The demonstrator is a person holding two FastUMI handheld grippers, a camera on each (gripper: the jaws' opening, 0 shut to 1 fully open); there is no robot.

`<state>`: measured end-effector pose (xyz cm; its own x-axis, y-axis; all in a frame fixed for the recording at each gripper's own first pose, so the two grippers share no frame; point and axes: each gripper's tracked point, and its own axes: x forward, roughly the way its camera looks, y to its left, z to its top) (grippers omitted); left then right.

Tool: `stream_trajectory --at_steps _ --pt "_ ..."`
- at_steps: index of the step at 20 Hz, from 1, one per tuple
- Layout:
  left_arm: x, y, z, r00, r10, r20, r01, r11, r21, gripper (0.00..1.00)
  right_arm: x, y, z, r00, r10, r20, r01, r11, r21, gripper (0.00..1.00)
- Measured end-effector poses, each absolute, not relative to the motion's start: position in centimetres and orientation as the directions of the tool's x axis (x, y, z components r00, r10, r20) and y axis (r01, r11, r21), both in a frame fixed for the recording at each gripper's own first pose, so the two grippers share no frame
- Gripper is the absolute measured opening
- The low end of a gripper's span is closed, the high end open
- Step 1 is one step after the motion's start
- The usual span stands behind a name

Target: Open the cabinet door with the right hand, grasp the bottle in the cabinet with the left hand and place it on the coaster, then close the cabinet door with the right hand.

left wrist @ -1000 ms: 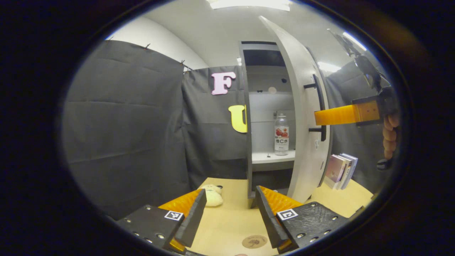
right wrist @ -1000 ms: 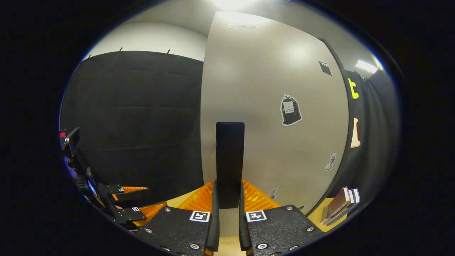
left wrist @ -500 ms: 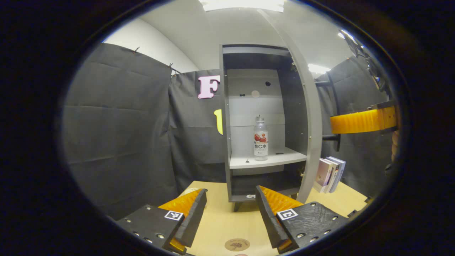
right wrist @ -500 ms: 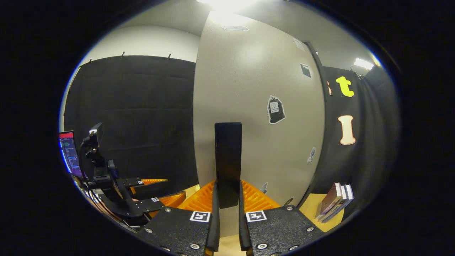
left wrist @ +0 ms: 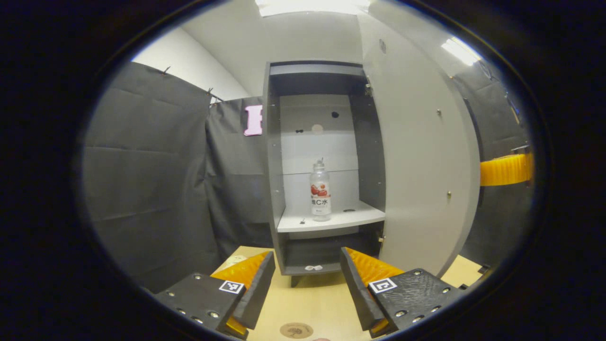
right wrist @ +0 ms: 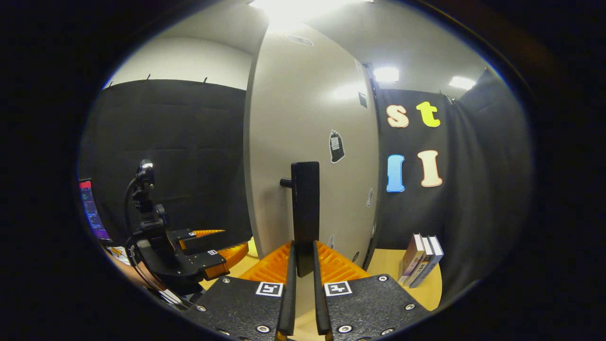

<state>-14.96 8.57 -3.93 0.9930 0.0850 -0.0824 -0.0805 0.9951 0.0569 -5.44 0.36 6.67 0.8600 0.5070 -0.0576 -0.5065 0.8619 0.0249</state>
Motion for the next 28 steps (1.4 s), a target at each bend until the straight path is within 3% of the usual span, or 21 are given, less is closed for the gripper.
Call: stream_trajectory --at_steps 11,14,15,16,17,18,20,21,22,23,24,25,26,28 --pt "-13.4 4.8 -2.4 0.998 0.037 -0.057 -0.032 0.995 0.09 0.85 -4.0 -7.9 5.8 0.964 0.259 -0.056 -0.256 0.965 0.058 0.18" --pt "-11.7 4.2 -1.5 0.999 0.006 -0.037 -0.002 0.994 0.108 0.85 -3.8 -9.9 5.5 0.978 0.199 -0.059 -0.192 0.976 0.104 0.13" --pt "-11.1 4.1 -1.1 1.0 -0.004 -0.023 0.007 0.994 0.107 0.85 -3.4 -10.3 5.4 0.98 0.19 -0.059 -0.182 0.976 0.12 0.05" --pt "-10.5 4.3 -0.9 1.0 -0.005 -0.011 0.006 0.994 0.106 0.85 -3.2 -10.2 5.4 0.979 0.196 -0.06 -0.186 0.973 0.137 0.11" --pt "-9.6 4.4 -0.6 1.0 -0.008 0.001 0.008 0.995 0.1 0.85 -3.0 -10.1 5.3 0.978 0.201 -0.059 -0.191 0.971 0.146 0.11" --pt "-8.8 4.4 -0.4 1.0 -0.011 0.011 0.01 0.996 0.093 0.74 -3.1 -10.2 5.3 0.978 0.2 -0.057 -0.19 0.971 0.146 0.11" --pt "-7.0 4.7 -0.2 1.0 -0.012 0.012 0.01 0.995 0.096 0.74 -3.8 -10.5 5.4 0.983 0.17 -0.064 -0.159 0.977 0.141 0.11" --pt "-6.1 5.1 0.2 1.0 -0.004 0.024 0.001 0.995 0.103 0.85 -4.0 -10.9 5.3 0.988 0.141 -0.068 -0.131 0.982 0.134 0.13" --pt "-5.1 5.6 0.4 0.999 0.002 0.036 -0.006 0.994 0.108 0.75 -4.1 -11.5 5.2 0.991 0.114 -0.071 -0.105 0.987 0.126 0.19" --pt "-4.1 5.8 0.6 0.999 0.004 0.044 -0.009 0.994 0.112 0.85 -4.6 -12.0 5.2 0.993 0.088 -0.073 -0.078 0.989 0.124 0.22" --pt "-3.1 6.0 0.6 0.999 0.003 0.052 -0.009 0.993 0.114 0.83 -5.0 -12.7 5.0 0.995 0.066 -0.078 -0.056 0.991 0.124 0.43" --pt "-2.2 6.0 0.7 0.998 0.003 0.062 -0.01 0.993 0.119 0.81 -5.4 -13.1 5.0 0.996 0.045 -0.078 -0.036 0.992 0.12 0.49" --pt "-1.4 6.2 0.8 0.998 0.002 0.069 -0.011 0.992 0.126 0.8 -6.0 -13.9 5.2 0.997 0.02 -0.073 -0.011 0.993 0.113 0.71" --pt "0.5 6.0 0.8 0.996 -0.015 0.087 0.004 0.992 0.123 0.8 -7.3 -16.1 5.6 0.996 -0.063 -0.056 0.068 0.994 0.084 0.82"
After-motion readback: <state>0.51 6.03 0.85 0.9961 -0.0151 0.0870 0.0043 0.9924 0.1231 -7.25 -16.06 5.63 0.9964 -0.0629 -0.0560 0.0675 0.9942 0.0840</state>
